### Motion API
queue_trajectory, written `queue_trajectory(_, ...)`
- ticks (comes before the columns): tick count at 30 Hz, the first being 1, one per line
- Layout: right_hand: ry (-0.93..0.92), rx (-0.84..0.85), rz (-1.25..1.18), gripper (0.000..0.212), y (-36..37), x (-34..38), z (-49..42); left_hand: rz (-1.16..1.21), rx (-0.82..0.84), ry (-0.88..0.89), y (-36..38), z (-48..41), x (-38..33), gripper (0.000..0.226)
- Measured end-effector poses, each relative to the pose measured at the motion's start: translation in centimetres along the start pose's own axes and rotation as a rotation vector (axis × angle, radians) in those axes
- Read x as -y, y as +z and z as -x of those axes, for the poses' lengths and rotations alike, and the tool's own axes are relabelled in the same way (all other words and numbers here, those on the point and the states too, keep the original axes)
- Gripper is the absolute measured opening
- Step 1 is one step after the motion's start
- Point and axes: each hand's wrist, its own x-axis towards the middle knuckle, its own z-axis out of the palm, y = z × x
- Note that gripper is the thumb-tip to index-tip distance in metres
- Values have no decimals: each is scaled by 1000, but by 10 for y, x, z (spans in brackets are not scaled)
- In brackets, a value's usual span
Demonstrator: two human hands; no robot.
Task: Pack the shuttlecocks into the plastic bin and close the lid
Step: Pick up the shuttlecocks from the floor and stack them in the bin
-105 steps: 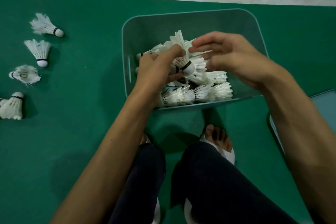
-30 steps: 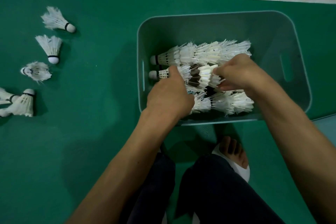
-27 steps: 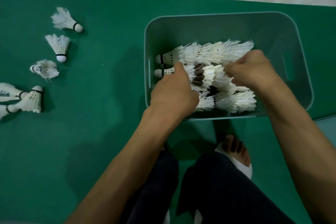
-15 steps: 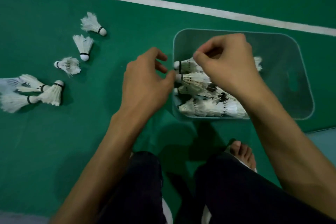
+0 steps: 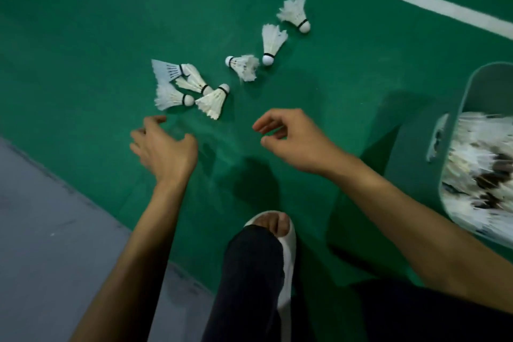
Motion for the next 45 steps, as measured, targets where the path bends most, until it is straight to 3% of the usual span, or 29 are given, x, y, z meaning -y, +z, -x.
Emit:
queue_trajectory(2, 30, 78, 144, 35, 11, 10, -19, -32, -105, -2, -4, -24, 3, 64)
queue_trajectory(6, -67, 253, 563, 65, 35, 40, -60, 264, 50, -131, 9, -78, -11, 71)
queue_trajectory(11, -84, 327, 897, 79, 64, 45, -98, 173, 115, -14, 40, -106, -32, 71)
queue_trajectory(18, -30, 148, 893, 70, 62, 33, -98, 19, 41, 198, 72, -109, -41, 72)
queue_trajectory(23, 16, 79, 861, 54, 52, 33, -92, -131, 173, 284, 87, -112, -43, 81)
queue_trajectory(28, -50, -35, 783, 41, 49, 27, -84, -33, 175, 334, 86, -114, -46, 74)
queue_trajectory(32, -61, -236, 681, 28, 45, 21, -75, -78, 140, 400, 87, -104, -51, 59)
queue_trajectory(36, 20, -446, 677, 45, 36, 22, -66, -124, 113, 422, 98, -89, -54, 61)
queue_trajectory(39, 93, -490, 741, 58, 24, 24, -60, -175, 158, 454, 101, -81, -60, 57)
queue_trajectory(45, 204, -438, 761, 34, -12, 26, -50, -41, 352, 573, 88, -27, -54, 27)
